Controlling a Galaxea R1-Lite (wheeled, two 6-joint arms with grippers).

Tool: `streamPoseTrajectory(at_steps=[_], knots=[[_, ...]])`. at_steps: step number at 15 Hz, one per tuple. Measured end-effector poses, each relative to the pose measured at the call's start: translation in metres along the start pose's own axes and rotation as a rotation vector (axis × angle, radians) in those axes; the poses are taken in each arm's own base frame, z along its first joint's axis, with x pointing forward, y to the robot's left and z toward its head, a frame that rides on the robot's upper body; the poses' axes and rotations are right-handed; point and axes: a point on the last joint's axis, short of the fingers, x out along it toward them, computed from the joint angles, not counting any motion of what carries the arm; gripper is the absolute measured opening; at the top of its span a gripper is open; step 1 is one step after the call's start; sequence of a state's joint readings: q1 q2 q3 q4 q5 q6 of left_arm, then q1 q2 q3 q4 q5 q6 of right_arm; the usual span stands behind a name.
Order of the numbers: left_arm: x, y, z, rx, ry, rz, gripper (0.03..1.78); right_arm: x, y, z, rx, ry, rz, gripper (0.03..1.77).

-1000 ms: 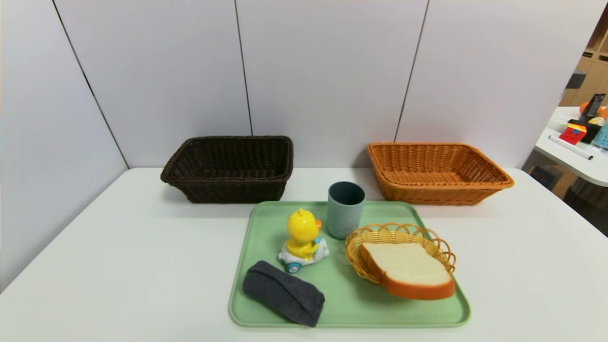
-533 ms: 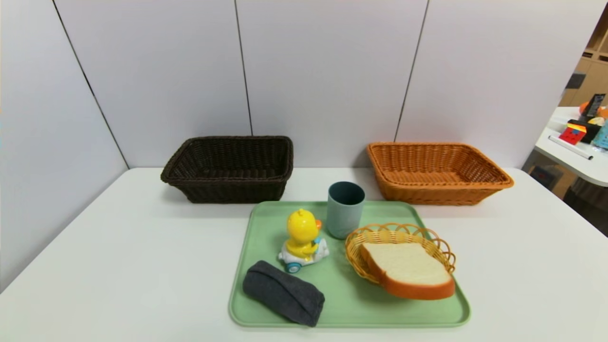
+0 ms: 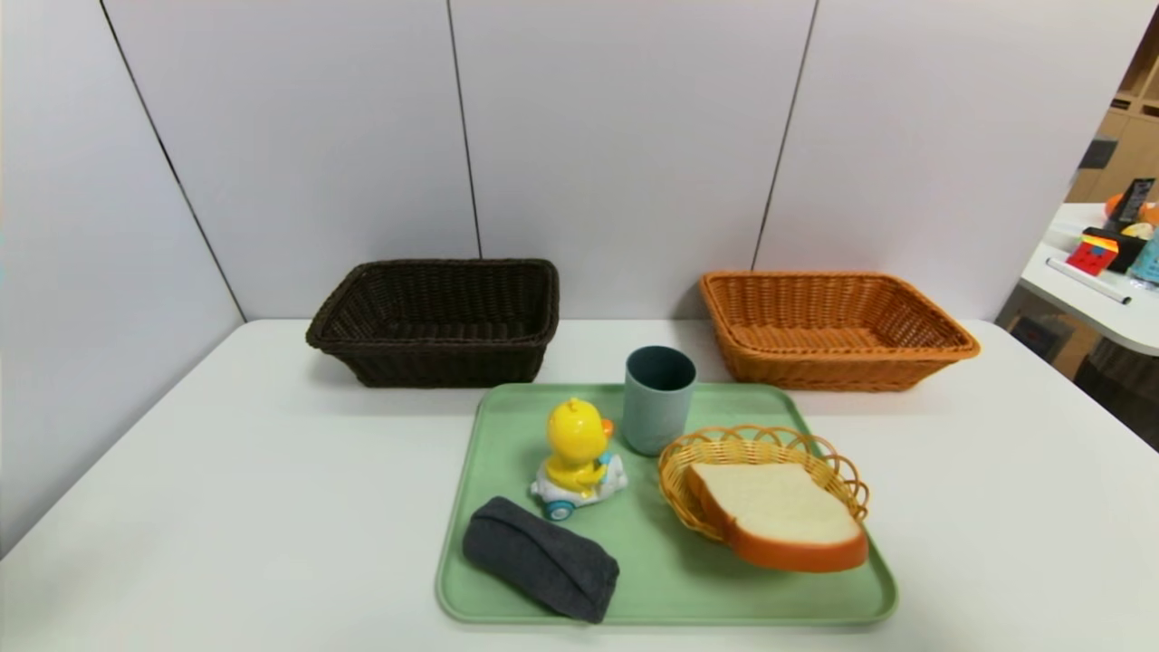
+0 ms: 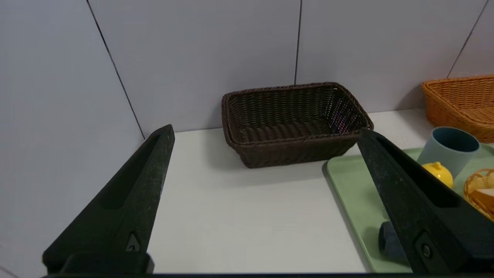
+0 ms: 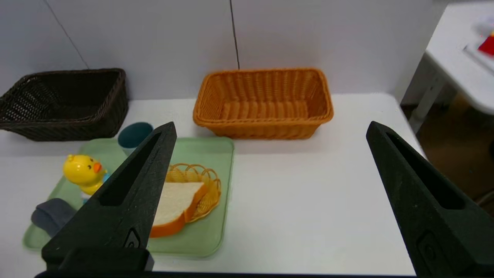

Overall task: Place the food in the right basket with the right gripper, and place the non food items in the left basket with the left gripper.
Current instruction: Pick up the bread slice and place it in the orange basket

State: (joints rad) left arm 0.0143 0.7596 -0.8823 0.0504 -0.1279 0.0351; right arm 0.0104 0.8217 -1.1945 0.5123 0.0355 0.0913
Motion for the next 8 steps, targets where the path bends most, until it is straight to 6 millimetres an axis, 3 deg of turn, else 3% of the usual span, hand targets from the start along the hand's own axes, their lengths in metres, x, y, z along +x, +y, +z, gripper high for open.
streamPoseTrajectory(at_steps=[3, 5, 8], knots=[[0.060, 0.006, 0.027, 0.001, 0.049, 0.003, 1.69, 0.041, 0.001, 0.017, 0.120, 0.128, -0.004, 1.70], [0.092, -0.002, 0.024, -0.009, 0.121, -0.020, 1.69, 0.062, 0.005, 0.015, 0.229, 0.244, 0.010, 1.70], [0.116, -0.026, 0.010, -0.032, 0.227, -0.035, 1.69, 0.080, 0.020, 0.004, 0.465, 0.439, 0.037, 1.70]])
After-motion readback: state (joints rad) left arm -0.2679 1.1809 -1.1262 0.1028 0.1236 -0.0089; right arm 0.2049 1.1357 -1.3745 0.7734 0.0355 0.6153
